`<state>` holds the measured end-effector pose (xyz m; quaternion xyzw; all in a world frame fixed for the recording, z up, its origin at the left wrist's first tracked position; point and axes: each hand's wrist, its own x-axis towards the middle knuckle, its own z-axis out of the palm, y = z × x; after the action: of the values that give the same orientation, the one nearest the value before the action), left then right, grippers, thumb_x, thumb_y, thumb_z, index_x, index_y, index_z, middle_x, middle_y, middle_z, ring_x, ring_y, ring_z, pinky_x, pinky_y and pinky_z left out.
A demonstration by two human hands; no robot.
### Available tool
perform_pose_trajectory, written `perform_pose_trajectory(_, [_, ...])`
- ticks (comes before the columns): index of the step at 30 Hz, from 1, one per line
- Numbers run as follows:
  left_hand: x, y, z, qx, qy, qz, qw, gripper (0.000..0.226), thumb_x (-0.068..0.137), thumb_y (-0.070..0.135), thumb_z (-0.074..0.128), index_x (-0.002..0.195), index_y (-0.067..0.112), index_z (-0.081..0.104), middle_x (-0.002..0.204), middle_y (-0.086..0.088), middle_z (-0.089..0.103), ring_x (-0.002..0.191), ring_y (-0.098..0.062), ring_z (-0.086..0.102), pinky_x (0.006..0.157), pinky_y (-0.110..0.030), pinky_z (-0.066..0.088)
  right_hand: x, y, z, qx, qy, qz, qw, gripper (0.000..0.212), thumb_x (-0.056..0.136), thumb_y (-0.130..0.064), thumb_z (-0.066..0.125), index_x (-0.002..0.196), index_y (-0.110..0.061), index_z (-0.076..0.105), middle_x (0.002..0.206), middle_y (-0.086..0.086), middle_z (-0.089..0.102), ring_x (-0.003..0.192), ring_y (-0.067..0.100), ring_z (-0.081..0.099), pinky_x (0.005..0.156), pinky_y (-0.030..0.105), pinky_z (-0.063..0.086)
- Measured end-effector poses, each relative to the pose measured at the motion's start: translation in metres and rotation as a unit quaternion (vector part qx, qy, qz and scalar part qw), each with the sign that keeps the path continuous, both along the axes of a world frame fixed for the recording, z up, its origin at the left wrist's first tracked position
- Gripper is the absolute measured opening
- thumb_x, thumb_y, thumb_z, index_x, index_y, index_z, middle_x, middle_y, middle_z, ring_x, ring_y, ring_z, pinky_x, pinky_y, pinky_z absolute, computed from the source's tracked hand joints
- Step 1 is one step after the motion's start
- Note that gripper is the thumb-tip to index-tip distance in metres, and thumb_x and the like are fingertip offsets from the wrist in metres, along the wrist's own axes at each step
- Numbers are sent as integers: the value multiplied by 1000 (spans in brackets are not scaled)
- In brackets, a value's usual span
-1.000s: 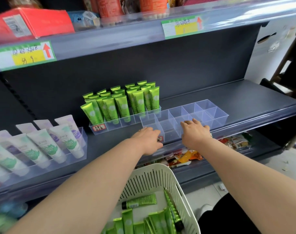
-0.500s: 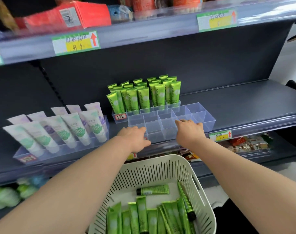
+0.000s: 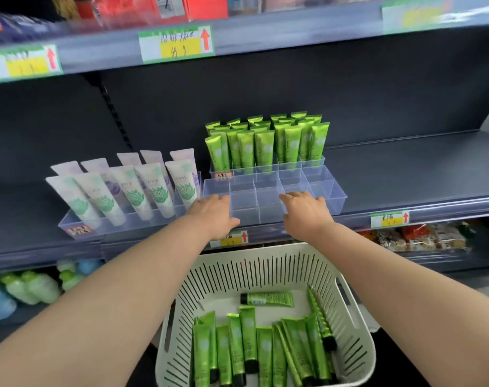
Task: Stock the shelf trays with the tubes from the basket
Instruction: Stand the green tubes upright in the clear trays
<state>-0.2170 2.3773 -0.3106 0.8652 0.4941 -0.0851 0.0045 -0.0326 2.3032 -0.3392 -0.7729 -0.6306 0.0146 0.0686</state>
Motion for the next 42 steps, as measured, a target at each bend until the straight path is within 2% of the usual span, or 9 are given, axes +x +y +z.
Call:
perform_pose_trajectory(3, [6, -12, 0, 30, -84, -31, 995, 57, 98, 40, 48, 145, 13, 34, 146, -9, 40, 128, -29, 44, 103, -39, 38, -2, -11, -1, 41, -14, 5, 999, 55, 89, -10, 49, 143, -17, 37, 147, 2, 38, 133, 25, 34, 98, 43, 34])
perform_pose_trajectory(6, [10, -29, -9, 43, -145, -61, 987, 49, 99, 34, 47, 144, 16, 37, 146, -5, 40, 132, -25, 39, 103, -41, 39, -4, -23, -11, 97, -12, 28, 995, 54, 88, -8, 47, 141, -20, 42, 141, 0, 44, 127, 24, 38, 95, 41, 34])
perform_pose_trajectory(11, [1, -50, -45, 19, -155, -91, 983, 38, 99, 29, 48, 135, 18, 48, 138, -1, 49, 127, -21, 44, 101, -40, 41, -11, -47, -47, 95, -10, 51, 994, 50, 87, -7, 48, 134, -24, 50, 130, -1, 53, 119, 24, 44, 91, 39, 36])
perform_pose_trajectory(23, [-14, -68, -144, -108, -109, -40, 987, 33, 97, 24, 54, 129, 14, 55, 126, -3, 56, 117, -21, 53, 98, -36, 45, -18, -74, -148, -168, 31, 38, 985, 51, 88, -8, 52, 136, -26, 47, 134, -1, 49, 125, 22, 40, 103, 40, 34])
perform_pose_trajectory(27, [-17, -71, -176, -160, -99, -21, 982, 31, 96, 23, 56, 125, 13, 57, 120, -3, 58, 107, -19, 56, 93, -37, 48, -21, -73, -172, -261, 32, 48, 964, 58, 87, -6, 54, 140, -24, 41, 141, 2, 45, 133, 24, 33, 112, 45, 26])
perform_pose_trajectory(31, [-18, -73, -197, -190, -98, -13, 977, 26, 96, 20, 54, 120, 13, 58, 113, -2, 57, 101, -17, 55, 85, -32, 49, -26, -71, -185, -314, 61, 51, 946, 74, 80, 8, 49, 145, -23, 34, 146, 5, 40, 138, 26, 27, 116, 48, 19])
perform_pose_trajectory(35, [-19, -70, -209, -205, -101, -7, 974, 25, 96, 19, 54, 120, 13, 58, 110, -1, 55, 96, -15, 56, 81, -29, 52, -31, -69, -200, -347, 46, 76, 934, 81, 77, 10, 49, 148, -25, 28, 150, 3, 35, 140, 25, 23, 117, 52, 14])
perform_pose_trajectory(39, [-19, -66, -214, -218, -104, 2, 970, 27, 96, 16, 52, 123, 13, 58, 114, -1, 55, 96, -14, 56, 75, -25, 49, -29, -66, -208, -359, 46, 80, 929, 68, 82, 3, 50, 143, -24, 36, 143, 3, 42, 134, 23, 30, 114, 49, 21])
perform_pose_trajectory(42, [-19, -65, -217, -224, -100, 6, 969, 29, 96, 17, 52, 124, 13, 57, 116, -2, 56, 98, -15, 56, 74, -25, 45, -24, -64, -209, -334, 52, 65, 939, 48, 87, -14, 61, 132, -24, 47, 132, 3, 50, 125, 22, 40, 109, 43, 31])
